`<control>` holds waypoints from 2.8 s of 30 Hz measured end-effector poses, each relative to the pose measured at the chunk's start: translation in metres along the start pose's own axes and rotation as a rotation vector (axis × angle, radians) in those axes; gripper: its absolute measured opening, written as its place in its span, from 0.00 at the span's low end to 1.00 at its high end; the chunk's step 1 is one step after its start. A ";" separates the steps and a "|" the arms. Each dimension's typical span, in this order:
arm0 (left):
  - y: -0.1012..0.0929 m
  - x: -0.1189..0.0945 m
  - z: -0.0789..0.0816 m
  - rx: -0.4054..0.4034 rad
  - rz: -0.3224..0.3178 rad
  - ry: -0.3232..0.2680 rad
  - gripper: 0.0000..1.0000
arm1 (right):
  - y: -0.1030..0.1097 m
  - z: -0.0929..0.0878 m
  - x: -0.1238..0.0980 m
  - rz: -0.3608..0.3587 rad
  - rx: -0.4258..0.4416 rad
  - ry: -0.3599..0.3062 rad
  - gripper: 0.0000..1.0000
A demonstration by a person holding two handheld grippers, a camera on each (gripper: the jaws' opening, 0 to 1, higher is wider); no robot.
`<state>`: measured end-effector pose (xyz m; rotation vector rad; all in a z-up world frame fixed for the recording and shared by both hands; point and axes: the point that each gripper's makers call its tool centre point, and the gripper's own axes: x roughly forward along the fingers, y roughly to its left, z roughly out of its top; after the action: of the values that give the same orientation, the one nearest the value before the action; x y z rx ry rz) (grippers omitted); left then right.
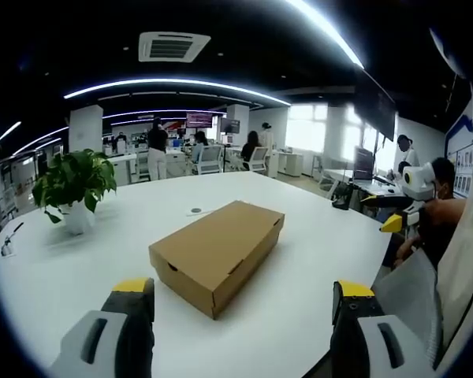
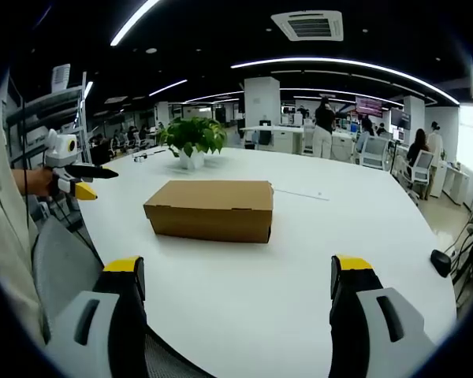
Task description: Operate the shoe box by opening the lid, removing the specified soft item, and placing it in the target area until the item is outside and the box remains undamaged.
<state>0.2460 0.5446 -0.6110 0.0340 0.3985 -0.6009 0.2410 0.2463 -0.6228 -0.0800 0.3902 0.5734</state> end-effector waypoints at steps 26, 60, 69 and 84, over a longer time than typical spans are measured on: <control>0.000 0.001 0.000 0.003 -0.002 0.001 0.96 | -0.001 0.001 0.001 0.006 -0.004 -0.001 0.93; -0.002 0.010 -0.001 0.020 -0.004 0.030 0.94 | -0.006 0.002 0.014 0.078 -0.047 0.026 0.92; -0.007 0.017 -0.003 0.018 -0.018 0.029 0.93 | -0.013 0.003 0.024 0.089 -0.060 0.023 0.91; -0.011 0.041 -0.008 0.047 -0.041 0.043 0.91 | -0.018 0.002 0.047 0.148 -0.089 0.021 0.89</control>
<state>0.2678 0.5146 -0.6325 0.0836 0.4273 -0.6511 0.2877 0.2561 -0.6394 -0.1432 0.3927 0.7366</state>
